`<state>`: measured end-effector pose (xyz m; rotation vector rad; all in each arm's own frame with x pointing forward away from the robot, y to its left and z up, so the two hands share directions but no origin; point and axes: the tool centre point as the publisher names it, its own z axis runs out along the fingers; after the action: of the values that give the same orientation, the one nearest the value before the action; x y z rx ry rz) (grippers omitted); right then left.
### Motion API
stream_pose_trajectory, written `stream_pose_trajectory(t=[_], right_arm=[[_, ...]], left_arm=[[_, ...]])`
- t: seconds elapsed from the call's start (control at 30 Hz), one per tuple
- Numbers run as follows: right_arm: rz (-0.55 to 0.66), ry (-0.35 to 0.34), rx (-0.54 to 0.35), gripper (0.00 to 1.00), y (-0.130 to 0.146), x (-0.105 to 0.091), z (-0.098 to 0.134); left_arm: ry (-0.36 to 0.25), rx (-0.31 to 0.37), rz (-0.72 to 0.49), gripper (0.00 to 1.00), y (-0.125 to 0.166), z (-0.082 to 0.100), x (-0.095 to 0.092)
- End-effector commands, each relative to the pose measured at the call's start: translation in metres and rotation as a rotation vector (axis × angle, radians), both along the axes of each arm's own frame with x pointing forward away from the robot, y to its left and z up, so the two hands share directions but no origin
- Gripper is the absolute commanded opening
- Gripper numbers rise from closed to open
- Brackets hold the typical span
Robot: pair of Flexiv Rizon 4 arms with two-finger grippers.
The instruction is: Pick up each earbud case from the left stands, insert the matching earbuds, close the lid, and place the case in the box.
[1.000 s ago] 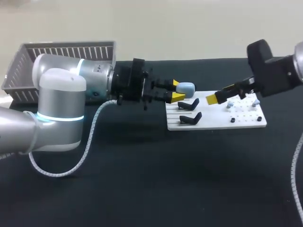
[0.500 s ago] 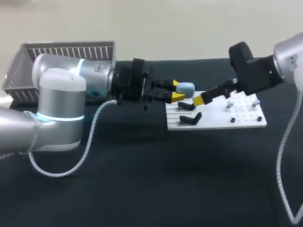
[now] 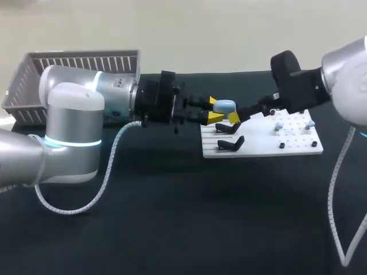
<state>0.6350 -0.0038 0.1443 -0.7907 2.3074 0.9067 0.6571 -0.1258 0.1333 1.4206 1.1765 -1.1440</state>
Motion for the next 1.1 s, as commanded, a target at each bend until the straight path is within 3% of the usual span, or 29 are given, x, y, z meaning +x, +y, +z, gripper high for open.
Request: stream_pose_trajectory(t=[0.03, 1.1], right_arm=[[-0.040, -0.006, -0.027, 1.00, 0.003, 0.000, -0.002], [-0.111, 0.021, -0.037, 1.00, 0.002, 0.024, -0.011]], left_arm=[[-0.003, -0.004, 0.003, 0.00, 0.000, -0.001, -0.001], [-0.003, -0.004, 0.003, 0.00, 0.000, -0.001, -0.001]])
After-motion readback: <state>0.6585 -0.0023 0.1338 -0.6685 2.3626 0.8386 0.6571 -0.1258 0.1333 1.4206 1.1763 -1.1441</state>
